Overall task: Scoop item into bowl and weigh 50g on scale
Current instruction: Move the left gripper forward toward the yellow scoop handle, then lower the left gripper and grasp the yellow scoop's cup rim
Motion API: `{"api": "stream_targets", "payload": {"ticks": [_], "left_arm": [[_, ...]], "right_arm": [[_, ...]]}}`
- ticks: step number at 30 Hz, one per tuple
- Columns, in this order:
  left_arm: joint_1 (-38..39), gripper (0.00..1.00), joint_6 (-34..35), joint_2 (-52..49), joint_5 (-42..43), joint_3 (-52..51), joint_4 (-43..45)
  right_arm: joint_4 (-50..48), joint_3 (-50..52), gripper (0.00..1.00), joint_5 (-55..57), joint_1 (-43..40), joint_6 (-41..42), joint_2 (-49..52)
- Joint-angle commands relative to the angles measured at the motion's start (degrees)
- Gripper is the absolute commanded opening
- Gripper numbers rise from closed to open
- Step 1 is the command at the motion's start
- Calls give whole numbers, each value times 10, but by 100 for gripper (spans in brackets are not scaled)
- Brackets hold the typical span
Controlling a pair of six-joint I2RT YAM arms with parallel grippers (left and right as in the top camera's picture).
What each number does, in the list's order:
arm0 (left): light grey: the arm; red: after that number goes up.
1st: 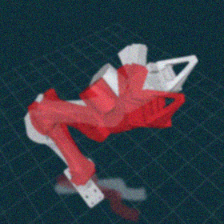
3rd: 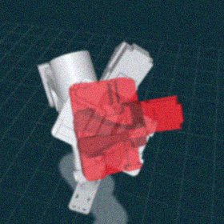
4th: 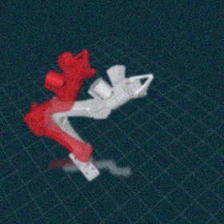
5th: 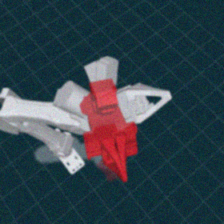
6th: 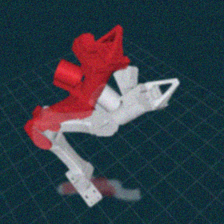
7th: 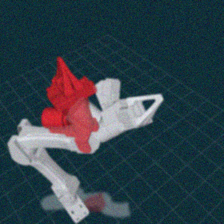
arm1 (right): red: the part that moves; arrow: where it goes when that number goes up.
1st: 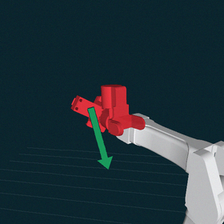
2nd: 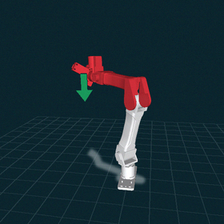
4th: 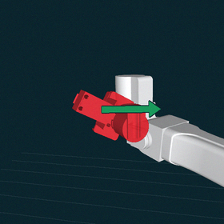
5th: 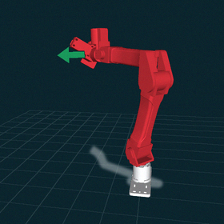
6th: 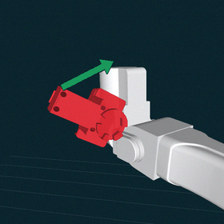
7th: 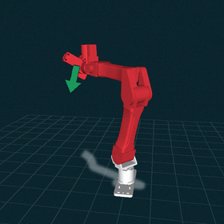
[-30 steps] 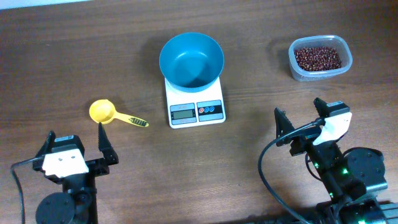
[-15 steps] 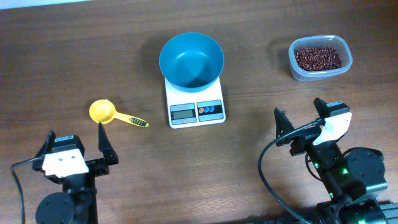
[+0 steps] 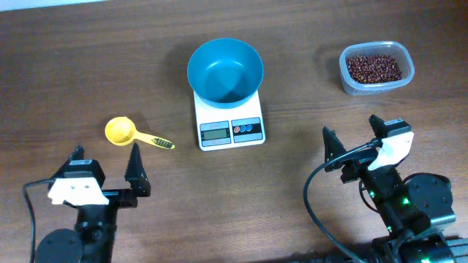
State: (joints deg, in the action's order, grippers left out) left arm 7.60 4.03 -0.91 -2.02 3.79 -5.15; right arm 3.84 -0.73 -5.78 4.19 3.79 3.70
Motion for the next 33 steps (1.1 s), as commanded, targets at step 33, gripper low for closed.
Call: {"api": "stream_targets", "payload": {"ticks": [33], "left_arm": [[2,99,174,-110,84,247,-212]], "right_arm": [[2,4,99,5,7,-4,0]]}}
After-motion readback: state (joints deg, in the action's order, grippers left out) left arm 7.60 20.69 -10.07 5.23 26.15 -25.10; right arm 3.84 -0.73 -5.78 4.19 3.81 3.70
